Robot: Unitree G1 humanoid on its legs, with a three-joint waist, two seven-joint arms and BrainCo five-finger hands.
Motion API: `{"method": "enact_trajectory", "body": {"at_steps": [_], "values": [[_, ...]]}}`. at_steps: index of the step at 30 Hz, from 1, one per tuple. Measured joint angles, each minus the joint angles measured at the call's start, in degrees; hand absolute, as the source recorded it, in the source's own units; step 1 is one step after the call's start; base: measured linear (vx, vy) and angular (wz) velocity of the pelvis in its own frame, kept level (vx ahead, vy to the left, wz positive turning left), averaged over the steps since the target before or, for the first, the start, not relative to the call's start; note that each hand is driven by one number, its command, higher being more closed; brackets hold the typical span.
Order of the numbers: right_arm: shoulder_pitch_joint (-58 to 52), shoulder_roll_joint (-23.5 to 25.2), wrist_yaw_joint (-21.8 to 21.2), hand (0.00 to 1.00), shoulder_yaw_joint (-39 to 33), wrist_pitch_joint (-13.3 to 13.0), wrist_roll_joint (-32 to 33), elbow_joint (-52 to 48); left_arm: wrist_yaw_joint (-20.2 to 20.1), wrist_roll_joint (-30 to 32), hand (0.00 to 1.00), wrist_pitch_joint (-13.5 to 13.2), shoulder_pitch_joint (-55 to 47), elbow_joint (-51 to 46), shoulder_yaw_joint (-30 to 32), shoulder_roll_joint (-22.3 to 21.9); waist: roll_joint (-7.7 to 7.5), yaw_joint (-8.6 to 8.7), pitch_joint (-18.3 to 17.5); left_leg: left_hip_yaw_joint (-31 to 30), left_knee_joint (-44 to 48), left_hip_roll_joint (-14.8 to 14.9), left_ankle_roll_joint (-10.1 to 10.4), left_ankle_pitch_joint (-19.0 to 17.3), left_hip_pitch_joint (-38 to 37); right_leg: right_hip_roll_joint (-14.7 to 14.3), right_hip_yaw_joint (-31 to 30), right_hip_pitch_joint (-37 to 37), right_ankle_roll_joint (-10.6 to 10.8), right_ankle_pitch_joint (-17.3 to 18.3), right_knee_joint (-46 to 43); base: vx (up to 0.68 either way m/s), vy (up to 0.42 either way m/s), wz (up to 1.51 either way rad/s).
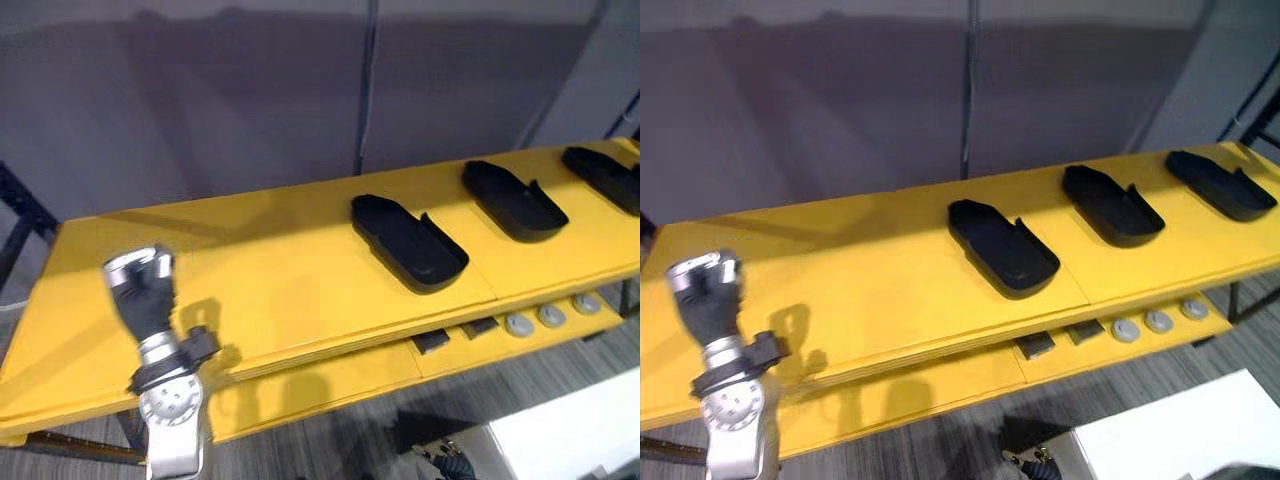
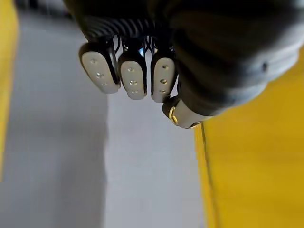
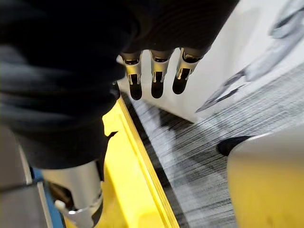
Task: Walk over and take plastic housings, then place them on the shelf
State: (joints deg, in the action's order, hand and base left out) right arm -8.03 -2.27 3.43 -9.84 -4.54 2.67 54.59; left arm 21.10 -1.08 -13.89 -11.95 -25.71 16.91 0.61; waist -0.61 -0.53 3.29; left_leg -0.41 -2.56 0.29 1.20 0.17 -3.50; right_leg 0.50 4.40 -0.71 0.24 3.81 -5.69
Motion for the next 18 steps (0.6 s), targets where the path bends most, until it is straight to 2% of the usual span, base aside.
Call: {"method": "enact_trajectory", "body": {"at_steps": [1,5,6,10,13,18], "values": [[-0.5,0.0,0.0,0.00,1.2,0.0,-0.3,-0.3,1.0,0.0,1.00,0.0,-2.4,-0.2,2.2,-1.1,-0.08,-0.85,-0.4,-0.7,0.0,-0.2,0.0,0.0,-0.1,0.2,0.7,-0.4,0.1,0.3,0.0,0.01,0.019,0.36],[-1.0,0.4,0.0,0.00,4.6,0.0,-2.6,-3.0,1.2,0.1,1.00,1.2,-10.2,2.7,7.6,-4.6,-0.18,-1.96,-1.2,-1.9,0.0,-0.7,0.1,-0.3,-0.3,1.0,2.5,-0.9,0.4,1.1,-0.9,0.00,0.019,0.23],[-1.1,0.5,0.0,0.00,6.1,0.0,-3.0,-4.2,1.1,0.1,1.00,1.9,-11.0,6.8,8.7,-5.2,-0.19,-2.05,-1.3,-1.0,0.3,-0.5,-0.7,-0.8,-0.2,1.1,2.8,-1.1,0.4,1.2,-0.9,-0.02,0.010,0.15],[-1.0,1.2,0.0,0.00,9.2,0.0,-4.0,-5.0,-0.7,0.0,1.00,5.8,-11.5,22.4,9.8,-5.4,-0.69,-2.44,-1.9,0.1,1.3,-0.3,-0.8,-1.3,0.0,1.3,3.2,-1.2,0.5,1.5,-1.4,-0.01,0.002,0.02],[-1.8,1.9,0.0,0.00,9.5,0.0,-4.1,-6.7,-2.9,0.0,1.00,7.1,-11.5,33.8,9.8,-5.4,-0.90,-1.81,-2.2,0.2,1.9,-0.4,-0.6,-1.2,0.0,1.6,3.7,-1.4,0.6,2.2,-2.1,0.01,-0.001,0.07],[-1.9,2.7,0.3,0.00,8.7,0.0,-4.0,-6.7,-5.7,-0.6,1.00,9.1,-9.3,60.1,9.6,-5.0,-0.97,-1.68,-2.5,0.6,1.8,-0.4,-0.3,-1.4,-0.1,1.7,3.7,-1.3,0.6,2.5,-2.2,0.00,0.000,0.01]]}}
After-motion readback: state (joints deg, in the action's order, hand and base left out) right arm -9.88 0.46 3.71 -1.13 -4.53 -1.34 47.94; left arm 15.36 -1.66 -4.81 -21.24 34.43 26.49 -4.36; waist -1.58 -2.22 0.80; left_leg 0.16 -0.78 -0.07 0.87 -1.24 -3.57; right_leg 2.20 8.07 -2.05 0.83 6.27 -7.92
